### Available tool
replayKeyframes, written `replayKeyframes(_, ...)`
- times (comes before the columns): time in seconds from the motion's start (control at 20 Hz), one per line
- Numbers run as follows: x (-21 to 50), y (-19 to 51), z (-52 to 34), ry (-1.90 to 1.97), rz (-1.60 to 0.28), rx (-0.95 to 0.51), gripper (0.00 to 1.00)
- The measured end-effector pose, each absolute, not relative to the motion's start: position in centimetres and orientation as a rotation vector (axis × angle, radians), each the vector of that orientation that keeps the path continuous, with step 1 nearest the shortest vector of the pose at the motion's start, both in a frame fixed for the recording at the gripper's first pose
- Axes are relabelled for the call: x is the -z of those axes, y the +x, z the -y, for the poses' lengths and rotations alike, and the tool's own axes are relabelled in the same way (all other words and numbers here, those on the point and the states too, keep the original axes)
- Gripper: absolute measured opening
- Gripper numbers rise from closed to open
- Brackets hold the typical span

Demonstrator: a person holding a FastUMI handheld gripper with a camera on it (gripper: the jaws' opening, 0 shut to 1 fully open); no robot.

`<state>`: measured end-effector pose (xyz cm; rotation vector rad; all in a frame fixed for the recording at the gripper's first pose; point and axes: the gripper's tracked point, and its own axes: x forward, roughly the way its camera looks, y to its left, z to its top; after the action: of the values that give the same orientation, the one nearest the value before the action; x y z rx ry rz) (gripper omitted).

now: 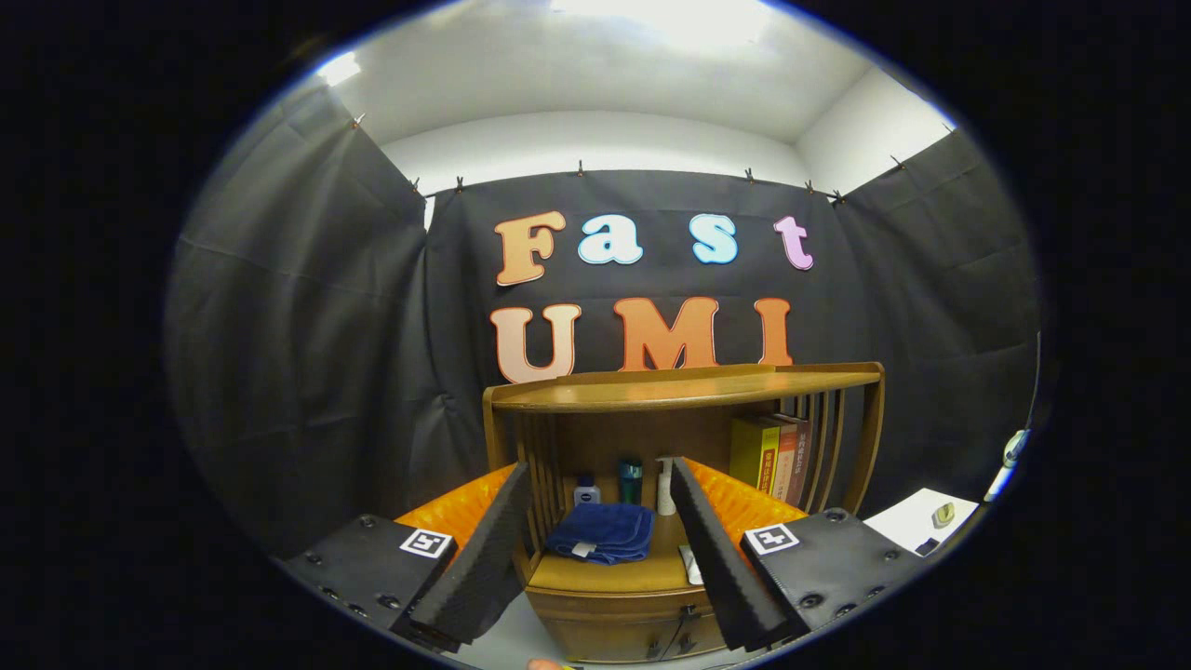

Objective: Pull open the drawer, take out the items inside it, and place them on the countertop above the cabinet.

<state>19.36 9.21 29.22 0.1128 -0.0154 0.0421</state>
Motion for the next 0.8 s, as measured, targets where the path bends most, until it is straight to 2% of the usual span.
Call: replayKeyframes(0.8, -27.6, 19.9, -7.5, 0.099, -0.010, -0.046, 0.98)
